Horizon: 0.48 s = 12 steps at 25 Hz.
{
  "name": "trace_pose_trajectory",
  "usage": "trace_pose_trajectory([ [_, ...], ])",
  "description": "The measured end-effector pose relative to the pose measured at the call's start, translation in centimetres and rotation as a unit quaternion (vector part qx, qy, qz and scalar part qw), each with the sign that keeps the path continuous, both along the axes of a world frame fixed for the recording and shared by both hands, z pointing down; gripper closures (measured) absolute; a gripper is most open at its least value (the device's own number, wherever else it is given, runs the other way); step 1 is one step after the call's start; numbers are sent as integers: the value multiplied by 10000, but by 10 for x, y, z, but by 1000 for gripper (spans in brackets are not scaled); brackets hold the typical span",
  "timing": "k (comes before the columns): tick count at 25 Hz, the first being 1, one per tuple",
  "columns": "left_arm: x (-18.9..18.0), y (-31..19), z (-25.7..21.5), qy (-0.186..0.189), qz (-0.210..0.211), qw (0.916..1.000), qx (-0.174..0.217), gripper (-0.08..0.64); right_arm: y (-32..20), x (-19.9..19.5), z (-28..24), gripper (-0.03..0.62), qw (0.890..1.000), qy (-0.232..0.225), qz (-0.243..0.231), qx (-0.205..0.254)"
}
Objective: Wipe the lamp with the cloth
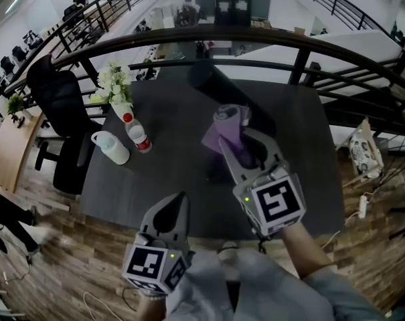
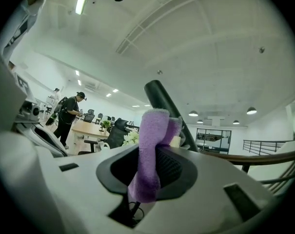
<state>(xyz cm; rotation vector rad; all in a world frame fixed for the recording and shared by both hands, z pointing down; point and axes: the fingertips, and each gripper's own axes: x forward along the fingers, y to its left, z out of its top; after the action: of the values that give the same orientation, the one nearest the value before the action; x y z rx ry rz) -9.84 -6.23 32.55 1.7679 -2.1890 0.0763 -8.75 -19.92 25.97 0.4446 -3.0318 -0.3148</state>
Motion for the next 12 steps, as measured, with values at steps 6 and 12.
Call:
trace_pose_trajectory([
  [6, -4, 9, 5, 45, -141, 9999, -53, 551, 1, -6, 30, 500, 9997, 229, 12, -108],
  [12, -4, 13, 9, 85, -211, 9997, -122, 551, 5, -8, 71, 500, 9976, 609, -12, -319],
])
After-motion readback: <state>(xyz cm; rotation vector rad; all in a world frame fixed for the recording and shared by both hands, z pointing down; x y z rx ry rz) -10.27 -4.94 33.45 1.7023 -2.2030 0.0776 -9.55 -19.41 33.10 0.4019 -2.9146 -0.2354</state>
